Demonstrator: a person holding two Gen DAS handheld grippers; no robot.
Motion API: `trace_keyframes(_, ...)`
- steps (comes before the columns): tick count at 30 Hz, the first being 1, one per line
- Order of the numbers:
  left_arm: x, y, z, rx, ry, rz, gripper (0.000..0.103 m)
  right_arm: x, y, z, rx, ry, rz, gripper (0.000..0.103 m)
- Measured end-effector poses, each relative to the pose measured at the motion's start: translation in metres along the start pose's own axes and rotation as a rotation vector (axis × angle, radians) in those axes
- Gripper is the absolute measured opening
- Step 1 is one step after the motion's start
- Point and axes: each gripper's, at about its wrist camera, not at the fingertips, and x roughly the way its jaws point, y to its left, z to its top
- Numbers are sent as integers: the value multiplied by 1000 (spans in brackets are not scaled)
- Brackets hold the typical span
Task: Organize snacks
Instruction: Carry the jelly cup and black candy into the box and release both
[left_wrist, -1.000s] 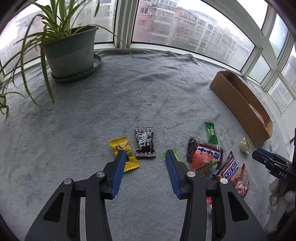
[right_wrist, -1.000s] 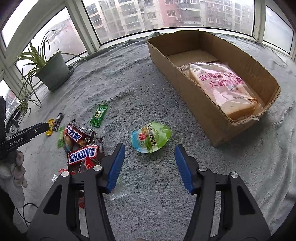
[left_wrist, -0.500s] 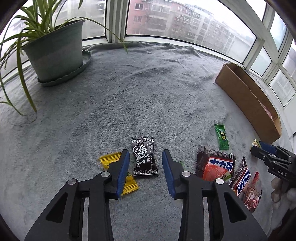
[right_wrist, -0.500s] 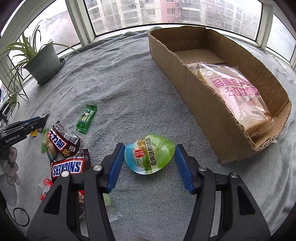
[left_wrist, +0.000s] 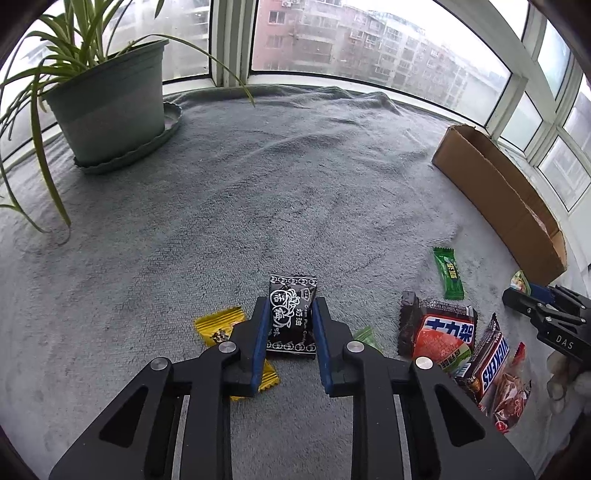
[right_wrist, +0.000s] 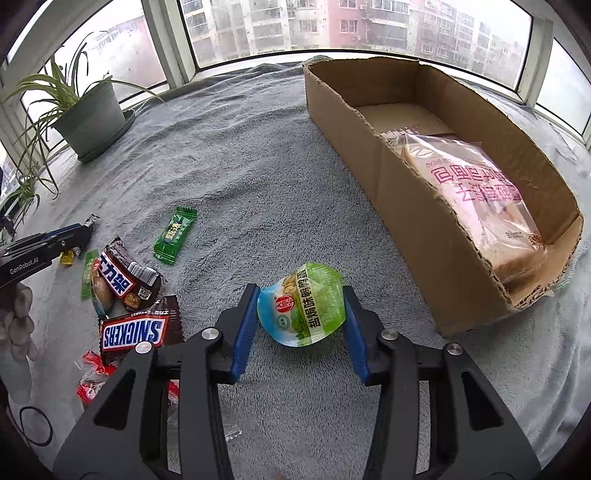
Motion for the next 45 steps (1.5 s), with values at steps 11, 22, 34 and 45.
trace_keyframes(11,-24,-10,9,-4,-51,-40,21,-23,4,7,-6,-54,48,37)
trace_keyframes(22,-45,-43,32,44,-98,-124,21,-67,-4,36,7,-159,93,35)
trace_keyframes(34,-42,-112,82,165,-152,-209,21,-90,-63,73,51,-232,-23,35)
trace_keyframes(45,-13,-179,121,255,-126,-265,21,-69,-134,77,115,-175,-148,35)
